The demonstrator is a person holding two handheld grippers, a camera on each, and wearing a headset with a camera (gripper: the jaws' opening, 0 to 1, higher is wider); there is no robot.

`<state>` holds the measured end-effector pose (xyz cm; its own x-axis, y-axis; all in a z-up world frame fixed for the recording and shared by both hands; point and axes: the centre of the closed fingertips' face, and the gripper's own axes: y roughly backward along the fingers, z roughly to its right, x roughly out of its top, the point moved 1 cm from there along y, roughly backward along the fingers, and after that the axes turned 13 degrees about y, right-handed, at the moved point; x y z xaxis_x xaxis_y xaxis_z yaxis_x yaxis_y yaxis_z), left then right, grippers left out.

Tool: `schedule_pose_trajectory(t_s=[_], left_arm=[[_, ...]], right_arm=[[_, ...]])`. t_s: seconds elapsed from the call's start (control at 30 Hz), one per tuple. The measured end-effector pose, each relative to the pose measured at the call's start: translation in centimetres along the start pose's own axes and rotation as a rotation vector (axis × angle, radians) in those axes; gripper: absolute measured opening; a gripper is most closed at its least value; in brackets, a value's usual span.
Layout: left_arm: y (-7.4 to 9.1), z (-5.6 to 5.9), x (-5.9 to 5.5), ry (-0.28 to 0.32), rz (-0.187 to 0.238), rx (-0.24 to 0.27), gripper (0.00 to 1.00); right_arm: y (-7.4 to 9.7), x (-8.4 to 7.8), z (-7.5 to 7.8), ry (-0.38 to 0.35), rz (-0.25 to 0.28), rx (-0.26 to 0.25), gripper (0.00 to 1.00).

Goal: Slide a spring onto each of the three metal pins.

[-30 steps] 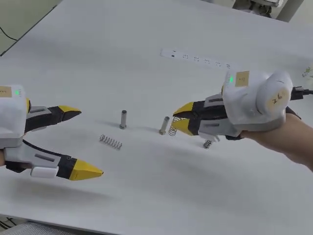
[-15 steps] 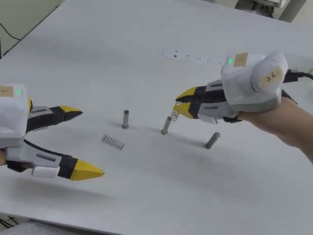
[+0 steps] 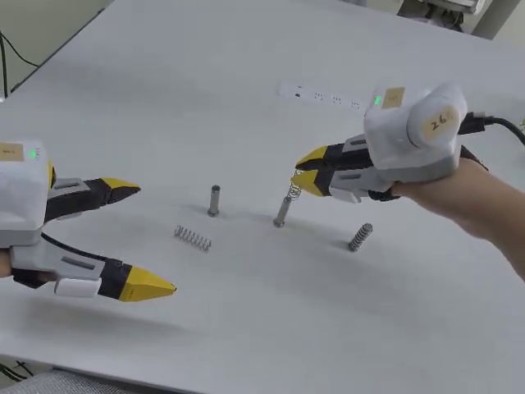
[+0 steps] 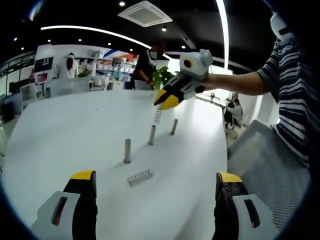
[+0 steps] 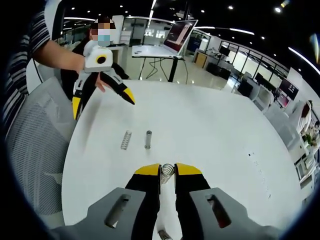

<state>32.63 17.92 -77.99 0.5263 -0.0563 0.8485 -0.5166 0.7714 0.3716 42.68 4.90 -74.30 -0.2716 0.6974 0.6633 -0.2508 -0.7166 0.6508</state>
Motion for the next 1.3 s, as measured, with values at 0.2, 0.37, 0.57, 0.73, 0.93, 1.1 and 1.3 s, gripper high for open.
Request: schedule_pose_trajectory(t_s=[0.2, 0.37, 0.57, 0.73, 0.93, 1.1, 1.3], left_arm=[[0.0, 0.0, 0.0, 0.000, 0.000, 0.000, 0.96], [0.1, 0.0, 0.1, 0.000, -0.001, 0.001, 0.96], [0.2, 0.0, -0.1, 0.003, -0.003, 0.005, 0.96], [0.3, 0.0, 0.0, 0.006, 0.000, 0.006, 0.95], [0.5, -0.1, 0.0, 0.007, 0.003, 0.007, 0.95], [0.5, -0.1, 0.0, 0.008, 0.003, 0.008, 0.95], [0.6, -0.2, -0.1, 0.013, 0.003, 0.009, 0.94]], right_arm=[[-0.3, 0.1, -0.1, -0.001, 0.001, 0.006, 0.08], [-0.5, 0.0, -0.1, 0.001, -0.002, 0.008, 0.08], [-0.7, -0.3, -0.1, 0.007, -0.010, 0.011, 0.08], [-0.9, -0.4, 0.0, 0.004, -0.011, 0.013, 0.08], [-1.2, -0.6, 0.0, 0.000, -0.014, 0.014, 0.08], [-1.4, -0.8, 0.0, -0.005, -0.018, 0.018, 0.08], [-1.6, -1.0, -0.2, -0.006, -0.025, 0.021, 0.08]])
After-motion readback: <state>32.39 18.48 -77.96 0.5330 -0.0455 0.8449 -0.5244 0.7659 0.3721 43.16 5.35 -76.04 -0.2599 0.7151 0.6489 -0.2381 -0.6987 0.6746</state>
